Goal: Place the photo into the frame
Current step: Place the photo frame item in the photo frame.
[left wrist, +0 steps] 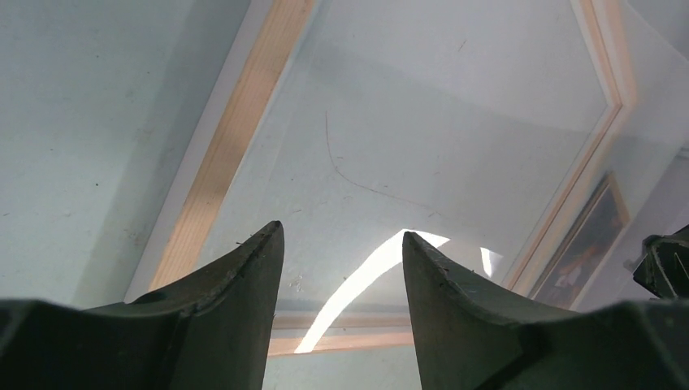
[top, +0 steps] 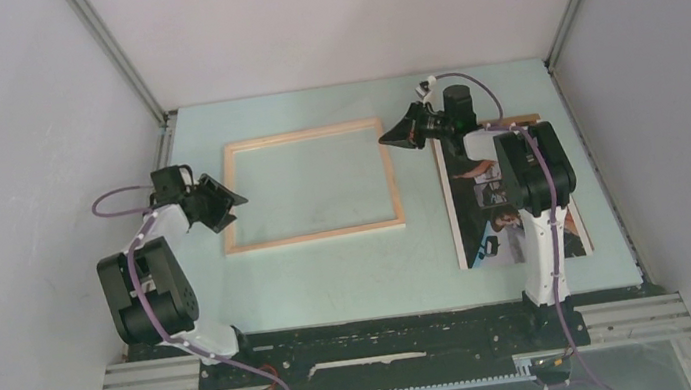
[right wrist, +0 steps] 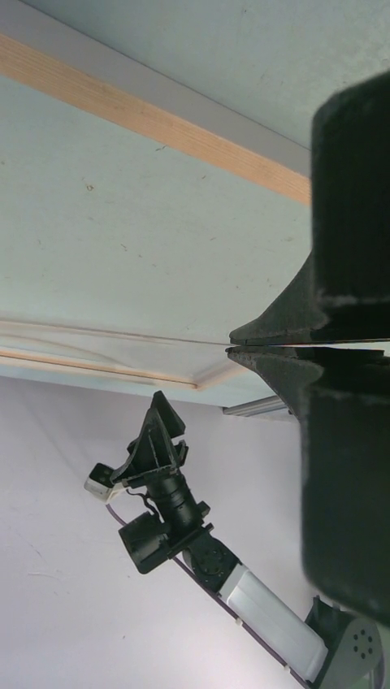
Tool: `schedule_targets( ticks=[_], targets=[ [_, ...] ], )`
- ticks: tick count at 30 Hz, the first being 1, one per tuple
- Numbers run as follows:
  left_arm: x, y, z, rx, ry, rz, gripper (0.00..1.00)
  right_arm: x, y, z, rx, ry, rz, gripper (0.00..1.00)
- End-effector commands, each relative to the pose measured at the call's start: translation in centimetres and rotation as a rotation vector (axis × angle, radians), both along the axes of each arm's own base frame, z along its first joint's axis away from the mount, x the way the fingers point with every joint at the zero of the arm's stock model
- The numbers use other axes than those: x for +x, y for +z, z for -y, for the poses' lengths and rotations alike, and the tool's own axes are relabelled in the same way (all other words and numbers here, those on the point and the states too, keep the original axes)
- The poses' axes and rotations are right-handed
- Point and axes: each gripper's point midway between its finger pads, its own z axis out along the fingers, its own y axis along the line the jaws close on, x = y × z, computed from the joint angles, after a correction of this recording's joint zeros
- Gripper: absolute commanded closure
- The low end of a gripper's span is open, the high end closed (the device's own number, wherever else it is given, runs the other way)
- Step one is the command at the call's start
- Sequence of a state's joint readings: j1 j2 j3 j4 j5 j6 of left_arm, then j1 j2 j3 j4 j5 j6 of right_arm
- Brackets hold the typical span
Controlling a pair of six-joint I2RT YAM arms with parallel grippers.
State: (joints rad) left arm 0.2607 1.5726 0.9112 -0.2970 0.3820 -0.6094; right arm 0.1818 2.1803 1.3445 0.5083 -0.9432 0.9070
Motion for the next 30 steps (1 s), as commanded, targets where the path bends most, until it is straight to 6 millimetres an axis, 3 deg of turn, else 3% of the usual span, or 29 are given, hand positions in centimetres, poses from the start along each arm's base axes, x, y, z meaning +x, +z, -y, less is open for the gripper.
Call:
schedule_targets(
  ticks=[1,10,13,20,24,30],
  targets=[
    [1.7,3.8,-0.3,0.020,-0.022,0.124,0.39,0.5,1.8,-0.8,0.020,0.017,0.061,1.00],
    [1.1,4.2,-0.7,0.063,-0.022,0.135,0.32,-0.5,2.7,-1.3,0.044,0.078,0.115,1.00],
    [1.0,3.9,-0.6,0.058,-0.025,0.125,0.32,-0.6,1.9,-0.9,0.026,0.067,0.076,1.00],
    [1.2,3.7,-0.5,0.050,-0.027,0.134,0.32,-1.0,-0.2,0.4,-0.049,0.035,-0.043,0.65],
    [1.2,3.9,-0.6,0.057,-0.029,0.146,0.32,-1.1,-1.1,0.3,-0.100,0.053,-0.093,0.58],
    [1.1,4.3,-0.5,0.064,-0.032,0.166,0.32,-1.4,-2.0,-0.3,-0.142,0.064,-0.136,0.56]
  ],
)
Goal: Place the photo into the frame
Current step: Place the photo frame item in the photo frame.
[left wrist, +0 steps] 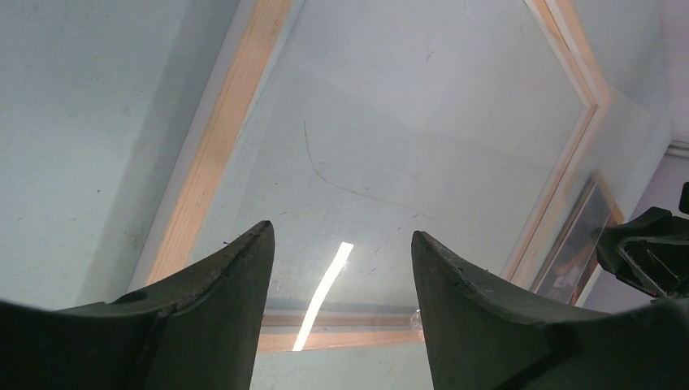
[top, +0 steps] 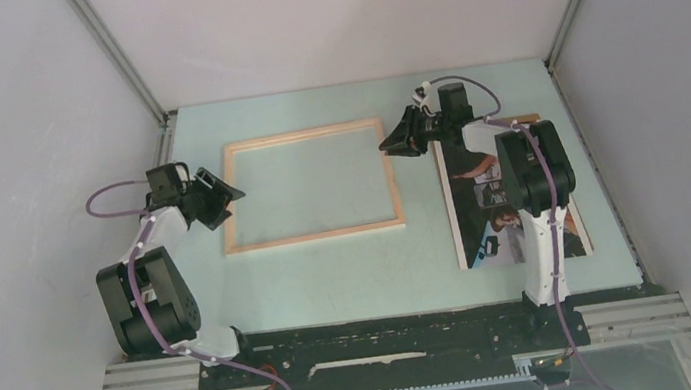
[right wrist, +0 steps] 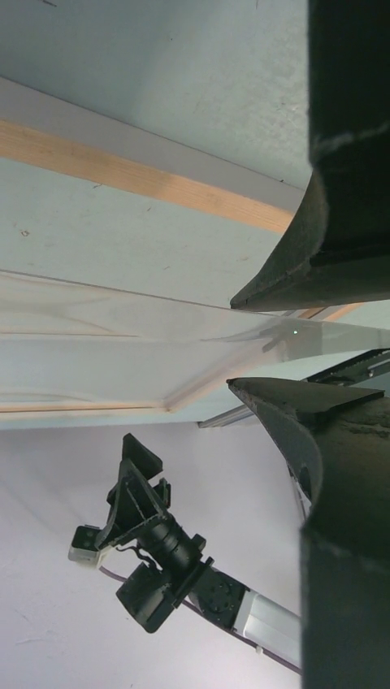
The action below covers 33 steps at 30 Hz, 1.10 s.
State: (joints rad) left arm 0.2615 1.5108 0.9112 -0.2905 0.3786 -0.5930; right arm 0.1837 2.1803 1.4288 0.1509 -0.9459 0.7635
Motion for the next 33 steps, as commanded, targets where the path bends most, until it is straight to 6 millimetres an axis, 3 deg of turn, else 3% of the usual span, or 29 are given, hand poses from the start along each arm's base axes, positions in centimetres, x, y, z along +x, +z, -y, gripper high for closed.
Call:
schedule_targets(
  ticks=[1,11,20,25,30,33],
  targets=[
    [0.8,2.2,-0.3,0.033,-0.023,0.100,0.32,-0.1,0.1,-0.8,-0.041,0.031,-0.001,0.57],
    [1.1,2.9,0.2,0.008,-0.043,0.134,0.32,-0.5,0.1,-2.3,-0.066,-0.004,-0.096,0.59],
    [1.6,2.5,-0.7,0.031,-0.005,0.103,0.28,-0.5,2.2,-3.7,0.044,-0.009,-0.106,0.58],
    [2.3,3.8,-0.7,0.010,0.002,0.119,0.27,-0.3,1.2,-4.7,0.037,0.004,-0.127,0.59],
    [2.2,4.9,-0.6,0.033,-0.022,0.151,0.28,0.5,1.1,-5.0,0.014,0.011,-0.105,0.67],
    [1.8,4.7,-0.8,0.058,-0.031,0.149,0.28,0.7,1.9,-5.0,-0.005,0.030,-0.041,0.78]
  ],
)
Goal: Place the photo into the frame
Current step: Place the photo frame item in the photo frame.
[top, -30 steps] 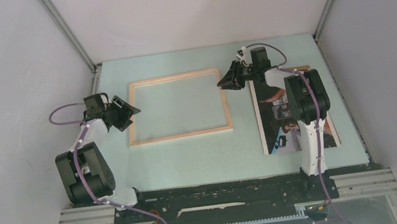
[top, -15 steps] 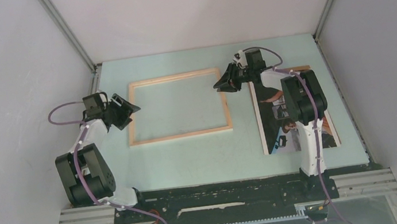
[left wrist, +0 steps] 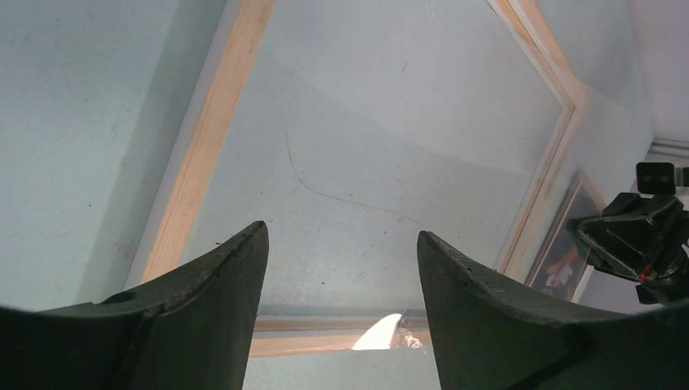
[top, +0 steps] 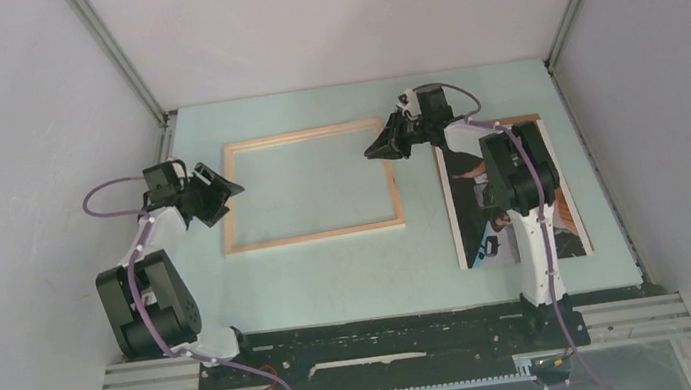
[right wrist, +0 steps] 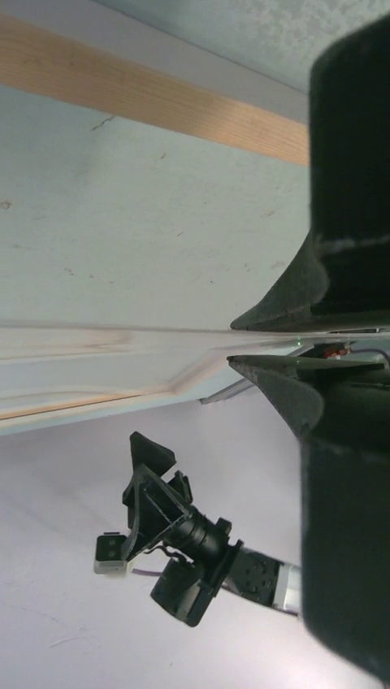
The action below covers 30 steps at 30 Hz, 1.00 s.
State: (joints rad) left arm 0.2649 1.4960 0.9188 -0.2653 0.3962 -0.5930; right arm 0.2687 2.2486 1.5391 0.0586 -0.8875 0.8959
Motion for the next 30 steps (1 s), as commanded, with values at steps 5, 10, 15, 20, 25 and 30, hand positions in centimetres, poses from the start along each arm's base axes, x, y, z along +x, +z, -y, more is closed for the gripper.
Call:
schedule_targets(
  ticks=[5,10,15,20,25,30],
  targets=[
    [1.1,3.5,-1.3,0.084,-0.021,0.101,0.28,0.5,4.2,-0.8,0.031,0.075,0.212,0.91],
    [1.4,3.3,-2.0,0.055,0.025,0.092,0.26,0.1,5.5,-1.2,0.072,0.090,0.285,1.00],
    [1.7,3.2,-2.2,0.021,0.048,0.095,0.26,-0.6,6.6,-1.6,0.111,0.107,0.353,1.00],
    [1.3,2.6,-2.5,0.014,0.061,0.092,0.26,-1.0,8.2,-1.4,0.123,0.109,0.423,1.00],
    [1.2,2.3,-2.6,0.007,0.066,0.093,0.26,-1.4,8.8,-1.4,0.130,0.116,0.446,1.00],
    [1.3,2.4,-2.8,0.008,0.071,0.097,0.26,-1.6,9.1,-1.4,0.132,0.118,0.455,1.00]
  ],
)
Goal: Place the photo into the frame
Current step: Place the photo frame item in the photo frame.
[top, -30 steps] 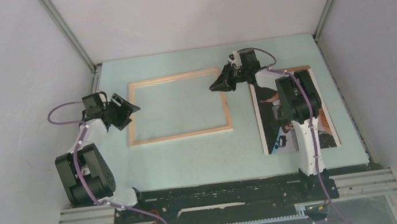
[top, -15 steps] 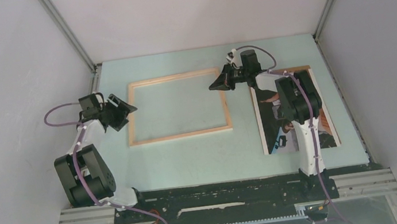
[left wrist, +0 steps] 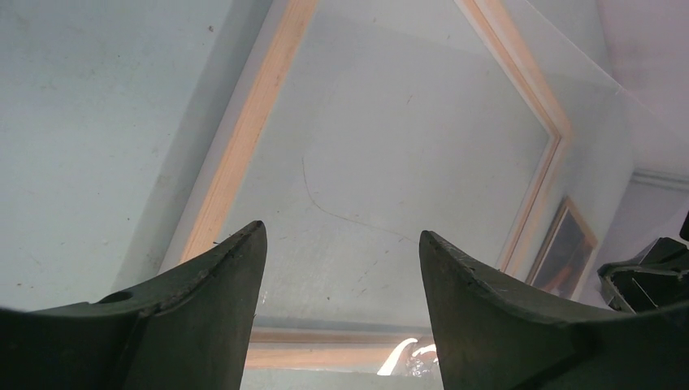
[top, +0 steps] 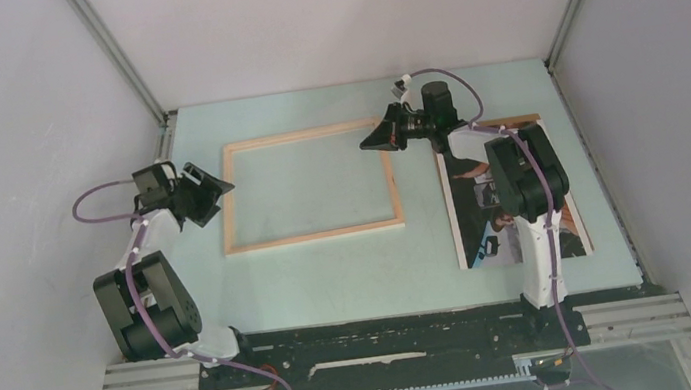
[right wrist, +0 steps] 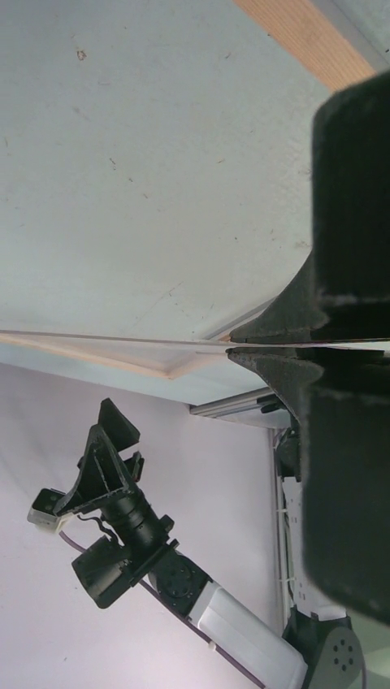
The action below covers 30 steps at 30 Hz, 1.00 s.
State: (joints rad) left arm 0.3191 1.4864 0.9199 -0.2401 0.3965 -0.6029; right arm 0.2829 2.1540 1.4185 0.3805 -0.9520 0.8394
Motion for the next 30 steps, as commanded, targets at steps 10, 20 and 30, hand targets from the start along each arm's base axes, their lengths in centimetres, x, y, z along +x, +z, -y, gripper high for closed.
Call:
schedule_targets(
  ticks=[10,20,30],
  targets=[
    [0.8,1.8,-0.7,0.005,0.011,0.071,0.26,0.1,4.0,-0.7,0.034,0.014,0.115,1.00],
    [0.8,1.9,-0.6,0.003,0.007,0.075,0.26,0.8,3.2,-1.0,0.031,0.020,0.093,1.00],
    [0.8,2.0,-0.6,0.002,0.005,0.077,0.26,1.6,2.5,-1.0,0.019,0.008,0.071,1.00]
  ],
)
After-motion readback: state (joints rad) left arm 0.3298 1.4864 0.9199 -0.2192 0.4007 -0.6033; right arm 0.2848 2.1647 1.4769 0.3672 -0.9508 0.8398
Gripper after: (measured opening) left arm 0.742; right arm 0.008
